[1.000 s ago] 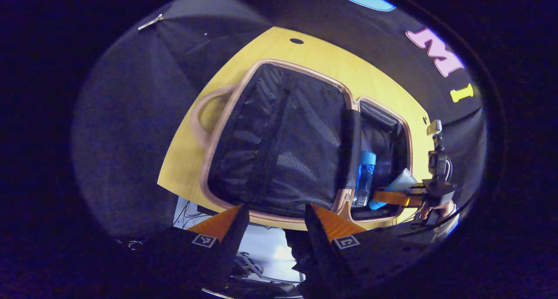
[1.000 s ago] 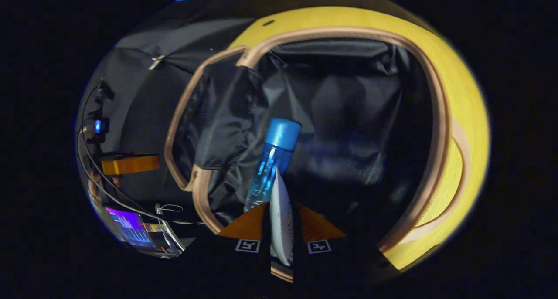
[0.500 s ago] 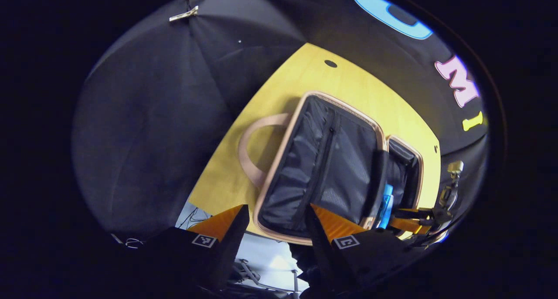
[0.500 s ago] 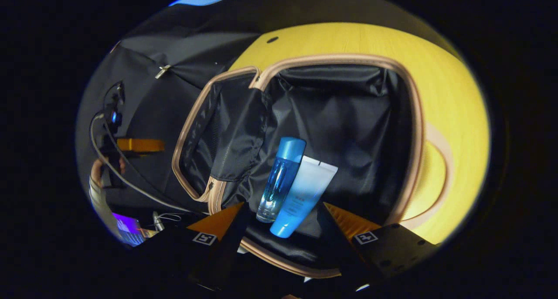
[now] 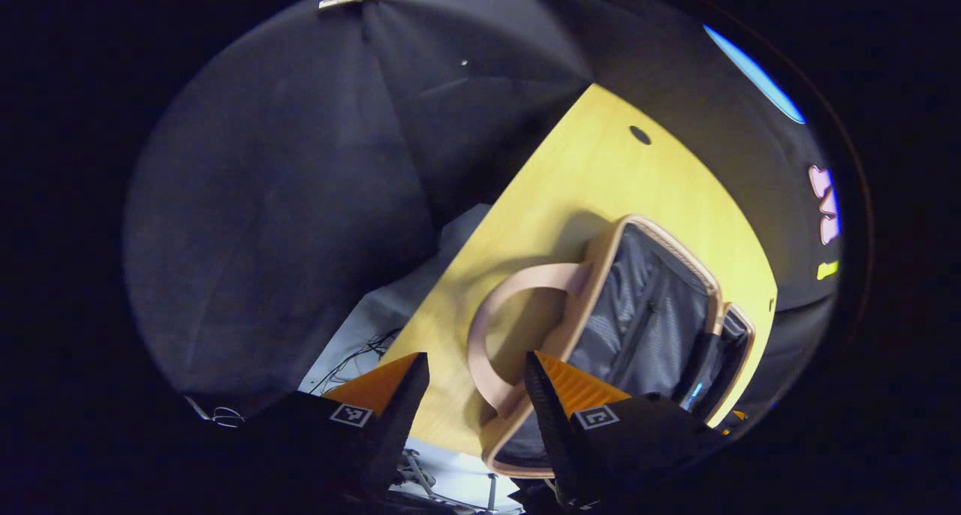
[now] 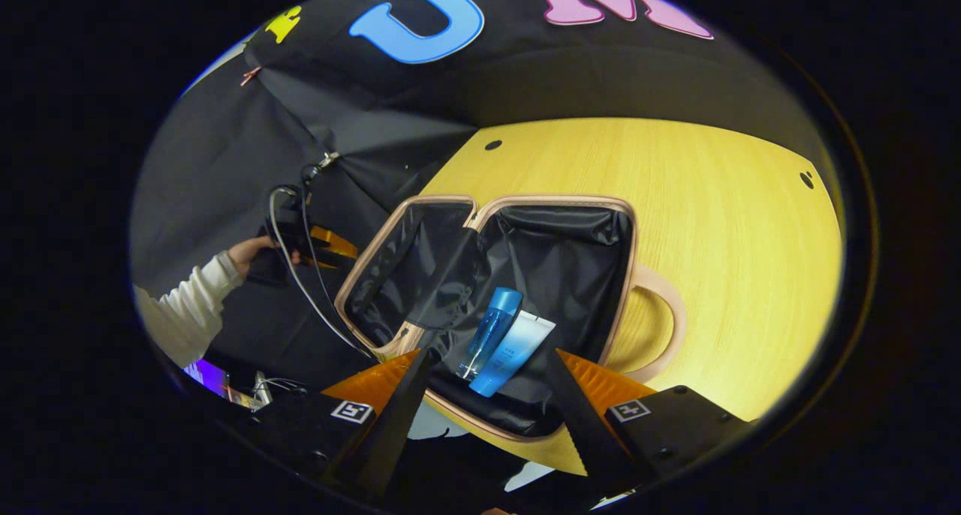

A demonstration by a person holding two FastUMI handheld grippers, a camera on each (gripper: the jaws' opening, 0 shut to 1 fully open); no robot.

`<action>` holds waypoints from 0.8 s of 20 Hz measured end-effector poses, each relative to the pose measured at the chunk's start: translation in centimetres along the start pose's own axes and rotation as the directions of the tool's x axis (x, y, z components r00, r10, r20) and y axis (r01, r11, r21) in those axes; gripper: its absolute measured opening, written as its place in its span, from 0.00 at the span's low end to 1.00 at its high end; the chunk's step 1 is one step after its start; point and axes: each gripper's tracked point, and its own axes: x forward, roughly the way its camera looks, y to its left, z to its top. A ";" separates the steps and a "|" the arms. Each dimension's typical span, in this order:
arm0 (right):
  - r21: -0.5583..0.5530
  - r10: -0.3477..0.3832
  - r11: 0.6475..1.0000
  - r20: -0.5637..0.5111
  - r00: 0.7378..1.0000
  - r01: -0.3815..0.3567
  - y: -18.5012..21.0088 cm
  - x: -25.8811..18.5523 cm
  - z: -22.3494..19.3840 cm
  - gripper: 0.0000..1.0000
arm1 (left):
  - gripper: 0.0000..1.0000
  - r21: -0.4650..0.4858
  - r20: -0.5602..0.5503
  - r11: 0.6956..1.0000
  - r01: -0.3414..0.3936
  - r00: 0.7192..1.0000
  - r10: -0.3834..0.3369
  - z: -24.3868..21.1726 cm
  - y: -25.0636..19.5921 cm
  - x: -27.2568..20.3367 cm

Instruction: First open the suitcase, pack the skin care products into it, and then close the suitcase.

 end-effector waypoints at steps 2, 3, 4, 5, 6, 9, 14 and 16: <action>0.012 -0.032 0.999 0.015 0.999 0.032 -1.1 -0.4 0.1 0.97 | 0.82 0.011 -0.041 0.999 -0.033 0.999 0.034 0.0 0.2 1.8; 0.015 -0.054 0.998 0.017 0.998 0.054 -1.7 -0.5 0.0 0.97 | 0.81 0.021 -0.058 0.999 -0.040 0.997 0.041 -0.1 0.1 2.5; 0.014 -0.065 0.998 0.017 0.998 0.065 -1.9 -0.7 -0.3 0.97 | 0.78 0.027 -0.068 0.998 -0.052 0.996 0.054 -0.3 0.1 3.2; 0.011 -0.067 0.998 0.018 0.998 0.067 -1.8 -1.0 -0.4 0.97 | 0.72 0.039 -0.072 0.996 -0.074 0.994 0.077 -0.3 0.2 3.8; 0.005 -0.068 0.998 0.018 0.998 0.068 -1.8 -1.4 -0.6 0.97 | 0.74 0.053 -0.079 0.996 -0.066 0.994 0.070 -0.7 -0.3 4.5; -0.010 -0.084 0.996 0.007 0.996 0.084 -2.3 -1.8 -1.4 0.97 | 0.20 0.093 -0.073 0.993 -0.068 0.995 0.074 -0.4 -1.2 5.2; -0.083 -0.102 0.991 0.011 0.995 0.103 -2.0 -2.3 -2.0 0.97 | 0.13 0.067 -0.014 0.998 -0.017 1.000 0.018 0.5 -1.6 2.5; -0.102 -0.084 0.991 0.022 0.996 0.086 -1.4 -2.4 -1.6 0.97 | 0.12 0.089 0.035 0.996 -0.016 0.999 0.013 0.9 -1.9 0.7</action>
